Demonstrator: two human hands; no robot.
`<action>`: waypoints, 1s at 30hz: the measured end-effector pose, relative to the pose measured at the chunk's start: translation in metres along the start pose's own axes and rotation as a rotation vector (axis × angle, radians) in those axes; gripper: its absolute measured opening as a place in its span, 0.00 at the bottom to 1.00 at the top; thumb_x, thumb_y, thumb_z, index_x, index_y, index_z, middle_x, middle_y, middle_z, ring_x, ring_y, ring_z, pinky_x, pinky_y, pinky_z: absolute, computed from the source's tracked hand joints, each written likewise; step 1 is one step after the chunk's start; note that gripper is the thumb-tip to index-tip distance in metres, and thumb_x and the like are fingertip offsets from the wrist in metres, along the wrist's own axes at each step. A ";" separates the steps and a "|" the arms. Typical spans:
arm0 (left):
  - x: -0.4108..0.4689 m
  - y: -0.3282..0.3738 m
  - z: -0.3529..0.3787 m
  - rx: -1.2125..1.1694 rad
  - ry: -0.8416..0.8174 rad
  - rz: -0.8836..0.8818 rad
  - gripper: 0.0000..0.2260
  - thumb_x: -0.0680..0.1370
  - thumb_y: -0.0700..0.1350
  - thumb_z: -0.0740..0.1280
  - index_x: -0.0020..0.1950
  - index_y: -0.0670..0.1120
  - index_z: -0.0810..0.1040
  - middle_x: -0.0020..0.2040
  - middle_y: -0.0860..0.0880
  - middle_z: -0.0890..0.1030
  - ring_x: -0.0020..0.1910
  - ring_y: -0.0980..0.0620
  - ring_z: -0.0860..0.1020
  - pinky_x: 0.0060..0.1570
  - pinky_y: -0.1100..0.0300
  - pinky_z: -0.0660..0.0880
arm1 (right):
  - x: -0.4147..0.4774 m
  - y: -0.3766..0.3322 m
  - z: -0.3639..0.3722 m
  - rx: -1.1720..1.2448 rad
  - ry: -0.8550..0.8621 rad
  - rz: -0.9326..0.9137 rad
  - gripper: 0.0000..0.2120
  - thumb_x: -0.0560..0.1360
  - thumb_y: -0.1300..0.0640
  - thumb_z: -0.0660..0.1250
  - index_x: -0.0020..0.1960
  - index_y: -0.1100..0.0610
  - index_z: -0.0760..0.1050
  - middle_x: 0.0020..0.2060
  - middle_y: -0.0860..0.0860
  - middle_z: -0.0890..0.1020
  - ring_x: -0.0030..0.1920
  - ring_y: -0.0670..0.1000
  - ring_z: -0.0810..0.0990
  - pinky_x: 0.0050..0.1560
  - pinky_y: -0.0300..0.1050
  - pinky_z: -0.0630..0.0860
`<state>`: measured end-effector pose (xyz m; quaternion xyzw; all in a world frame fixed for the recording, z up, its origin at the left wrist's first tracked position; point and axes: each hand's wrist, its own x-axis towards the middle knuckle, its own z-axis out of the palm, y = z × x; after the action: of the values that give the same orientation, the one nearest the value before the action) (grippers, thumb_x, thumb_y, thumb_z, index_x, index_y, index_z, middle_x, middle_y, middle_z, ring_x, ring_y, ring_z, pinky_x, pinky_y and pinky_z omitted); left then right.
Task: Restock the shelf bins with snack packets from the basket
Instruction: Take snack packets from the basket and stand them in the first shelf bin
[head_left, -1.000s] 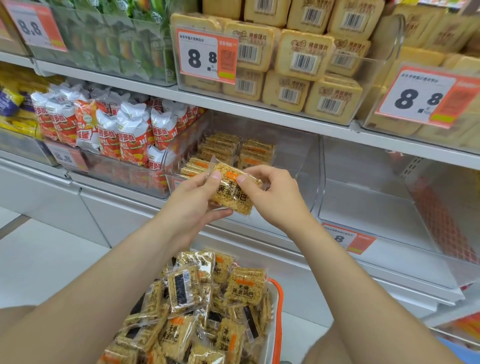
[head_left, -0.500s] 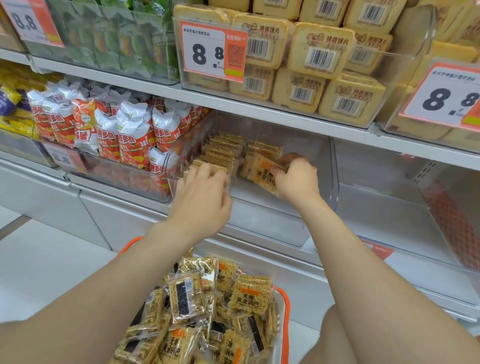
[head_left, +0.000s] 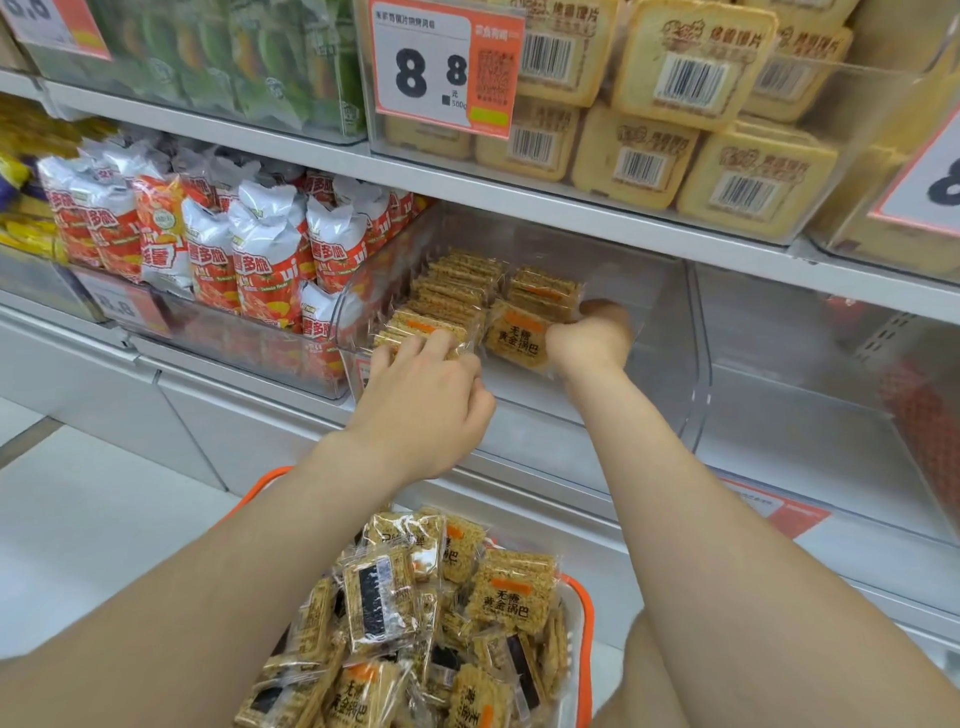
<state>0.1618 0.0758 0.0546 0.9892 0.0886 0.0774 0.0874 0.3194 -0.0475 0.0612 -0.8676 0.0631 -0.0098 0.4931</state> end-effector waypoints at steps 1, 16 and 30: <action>0.000 0.000 0.000 0.005 -0.003 0.002 0.24 0.80 0.56 0.47 0.59 0.51 0.80 0.63 0.48 0.73 0.61 0.44 0.72 0.67 0.41 0.66 | -0.001 0.000 0.001 0.052 0.018 0.040 0.13 0.76 0.66 0.69 0.59 0.56 0.75 0.57 0.54 0.80 0.59 0.57 0.81 0.50 0.43 0.74; -0.004 -0.005 0.002 0.049 0.004 0.024 0.23 0.85 0.55 0.46 0.58 0.50 0.79 0.65 0.47 0.72 0.64 0.43 0.72 0.69 0.41 0.66 | -0.004 -0.002 0.011 0.410 -0.136 0.304 0.15 0.80 0.66 0.63 0.64 0.57 0.67 0.53 0.54 0.77 0.53 0.55 0.77 0.62 0.56 0.80; -0.003 -0.007 0.002 0.062 -0.025 0.066 0.21 0.86 0.56 0.48 0.62 0.50 0.78 0.66 0.48 0.73 0.68 0.44 0.71 0.73 0.40 0.63 | -0.005 0.000 -0.007 0.177 -0.359 0.255 0.08 0.82 0.63 0.56 0.55 0.57 0.73 0.39 0.52 0.72 0.36 0.53 0.68 0.51 0.52 0.76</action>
<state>0.1577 0.0818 0.0511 0.9947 0.0571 0.0650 0.0555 0.3139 -0.0533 0.0651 -0.7937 0.0824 0.2016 0.5679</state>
